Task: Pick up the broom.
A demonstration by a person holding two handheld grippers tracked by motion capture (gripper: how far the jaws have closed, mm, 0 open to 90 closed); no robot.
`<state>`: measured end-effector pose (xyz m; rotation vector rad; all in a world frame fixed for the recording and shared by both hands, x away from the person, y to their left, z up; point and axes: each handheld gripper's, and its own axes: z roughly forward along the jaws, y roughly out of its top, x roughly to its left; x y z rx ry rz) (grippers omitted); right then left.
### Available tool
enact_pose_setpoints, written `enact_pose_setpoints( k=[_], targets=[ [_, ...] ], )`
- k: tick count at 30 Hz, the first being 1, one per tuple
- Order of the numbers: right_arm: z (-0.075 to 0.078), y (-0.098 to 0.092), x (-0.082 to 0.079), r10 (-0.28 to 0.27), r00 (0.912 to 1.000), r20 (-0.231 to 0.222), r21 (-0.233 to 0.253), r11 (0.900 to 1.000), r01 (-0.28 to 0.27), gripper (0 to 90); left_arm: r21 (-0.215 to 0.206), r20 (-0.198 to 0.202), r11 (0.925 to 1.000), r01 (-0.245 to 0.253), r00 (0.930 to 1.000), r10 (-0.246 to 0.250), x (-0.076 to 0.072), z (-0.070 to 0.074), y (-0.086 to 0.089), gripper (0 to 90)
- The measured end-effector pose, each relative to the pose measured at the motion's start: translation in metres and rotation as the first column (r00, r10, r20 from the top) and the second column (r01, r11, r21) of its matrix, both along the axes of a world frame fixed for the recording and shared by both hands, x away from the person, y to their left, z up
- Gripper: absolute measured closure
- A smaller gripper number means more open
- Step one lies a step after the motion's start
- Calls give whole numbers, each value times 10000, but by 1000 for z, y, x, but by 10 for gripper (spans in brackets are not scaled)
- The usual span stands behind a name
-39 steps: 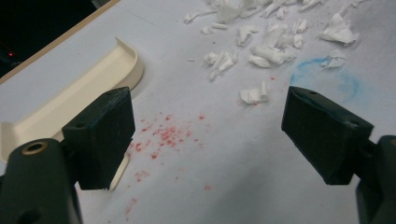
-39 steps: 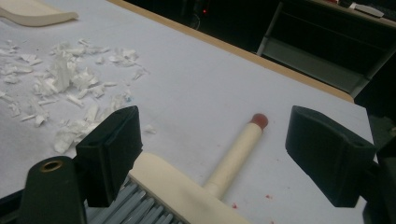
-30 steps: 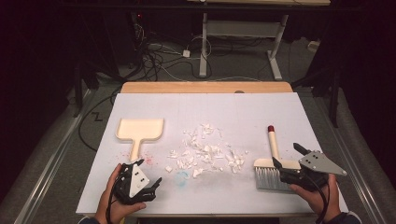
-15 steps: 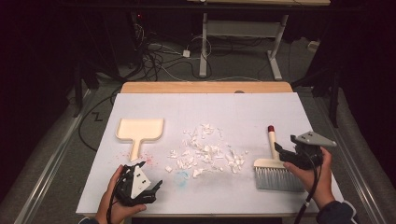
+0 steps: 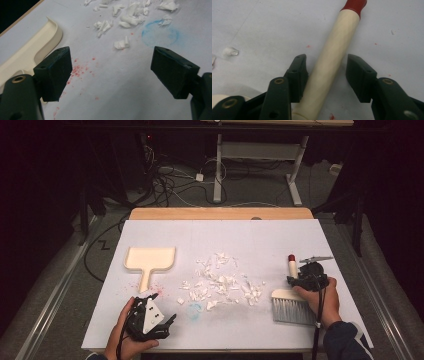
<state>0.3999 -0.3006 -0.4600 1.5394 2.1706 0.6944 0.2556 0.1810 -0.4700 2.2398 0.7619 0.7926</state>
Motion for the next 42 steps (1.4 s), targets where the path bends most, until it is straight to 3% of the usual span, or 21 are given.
enact_pose_setpoints(
  k=[3, 6, 11, 20, 27, 34, 37, 38, 40, 42],
  targets=[
    [-1, -1, -1, -416, 9990, 153, 307, 9987, 411, 596, 21, 152, 10000, -38, 9999, 38, -1, 1, -2, 167],
    [-2, 5, 0, -556, 9980, 314, 50, 9984, 555, 642, -131, 310, 9999, -53, 9995, 57, -2, 4, -2, 176],
    [-3, 10, 2, -387, 9981, 481, -141, 9991, 394, 691, 4, 133, 10000, 29, 9999, -29, 0, 2, -3, 176],
    [-2, 6, -1, -49, 9974, 715, 153, 9999, 39, 709, -196, 160, 9998, 49, 9999, -46, -1, 3, -3, 176],
    [11, 2, -17, 439, 9876, 1505, 415, 9979, -507, 710, -338, 175, 9994, -53, 9998, 59, -3, 4, 1, 176],
    [37, -3, -45, 909, 9548, 2829, 760, 9902, -1168, 711, -510, 103, 9987, 2, 9999, 3, -4, 5, 1, 177],
    [43, -3, -56, 1032, 9400, 3252, 831, 9871, -1371, 711, -722, 11, 9974, 58, 10000, -58, -3, 7, 1, 176],
    [45, -3, -59, 1072, 9343, 3401, 844, 9860, -1438, 711, -1026, -63, 9946, 154, 9998, -162, -3, 10, -2, 176],
    [49, -2, -71, 920, 9089, 4066, 858, 9867, -1383, 711, -1270, -75, 9915, 281, 9995, -293, -4, 15, -6, 176],
    [54, 1, -82, 1174, 8923, 4358, 780, 9828, -1674, 711, -1642, -132, 9851, 519, 9984, -548, -5, 21, -14, 177]
  ],
)
